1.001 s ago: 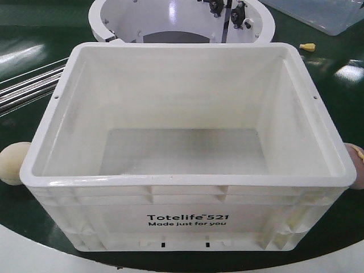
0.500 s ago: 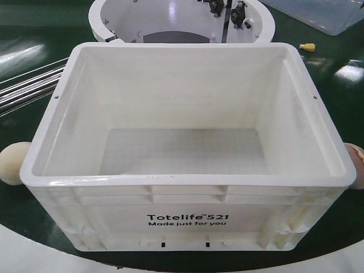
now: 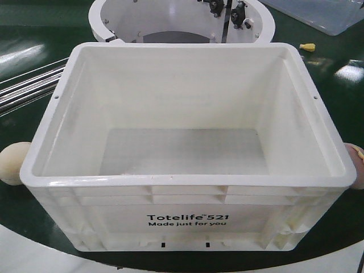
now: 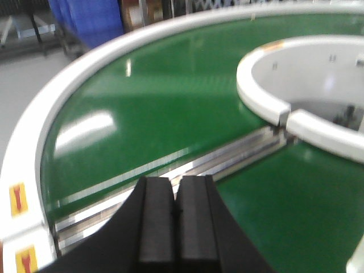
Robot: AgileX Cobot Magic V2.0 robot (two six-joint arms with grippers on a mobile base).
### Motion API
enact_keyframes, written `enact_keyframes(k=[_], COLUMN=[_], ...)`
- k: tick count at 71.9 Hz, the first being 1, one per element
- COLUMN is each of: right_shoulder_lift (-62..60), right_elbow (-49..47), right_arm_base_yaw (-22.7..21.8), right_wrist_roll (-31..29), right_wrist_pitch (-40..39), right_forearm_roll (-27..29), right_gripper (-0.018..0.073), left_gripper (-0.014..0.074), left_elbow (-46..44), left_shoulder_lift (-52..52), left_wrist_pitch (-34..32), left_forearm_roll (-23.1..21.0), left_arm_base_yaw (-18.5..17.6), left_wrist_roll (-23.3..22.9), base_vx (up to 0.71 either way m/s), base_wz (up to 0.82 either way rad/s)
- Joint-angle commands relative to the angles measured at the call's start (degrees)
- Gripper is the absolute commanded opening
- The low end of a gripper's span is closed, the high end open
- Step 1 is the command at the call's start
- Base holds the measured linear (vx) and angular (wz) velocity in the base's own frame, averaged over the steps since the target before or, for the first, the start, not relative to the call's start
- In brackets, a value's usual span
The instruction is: Place moving items into box and shelve
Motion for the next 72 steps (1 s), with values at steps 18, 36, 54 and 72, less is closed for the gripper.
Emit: enact_keyframes(k=[18,36,54,72], right_shoulder_lift=[5.4,8.1,10.2,12.5], right_elbow=[-1.9,-2.0,-2.0,-2.0], right_arm_base_yaw=[2.6,2.6,2.6,2.6], right_wrist_roll=[0.0,-1.4,-8.3,-8.9], right_wrist_pitch=[-2.4,10.3,17.3,18.3], right_forearm_roll=[1.0,5.4,11.0,10.9], right_gripper=[0.0508,0.0556,0.0519,0.0519], left_gripper=[0.0438,0.0498,0.047,0.047], left_elbow=[-2.0,-2.0,-2.1,-2.1], left_shoulder_lift=[6.0,9.6,14.2,17.7], left_wrist_pitch=[1.4,9.9,14.0,13.7], left_forearm_roll=[-4.8,-10.9,-10.9,-11.0], left_arm_base_yaw=[0.2,-0.1,-0.1,-0.1], left_wrist_roll=[-6.9,-6.5,-3.0,-1.0], base_vx=[0.0,0.0,0.0,0.0], base_wz=[0.0,0.0,0.0,0.0])
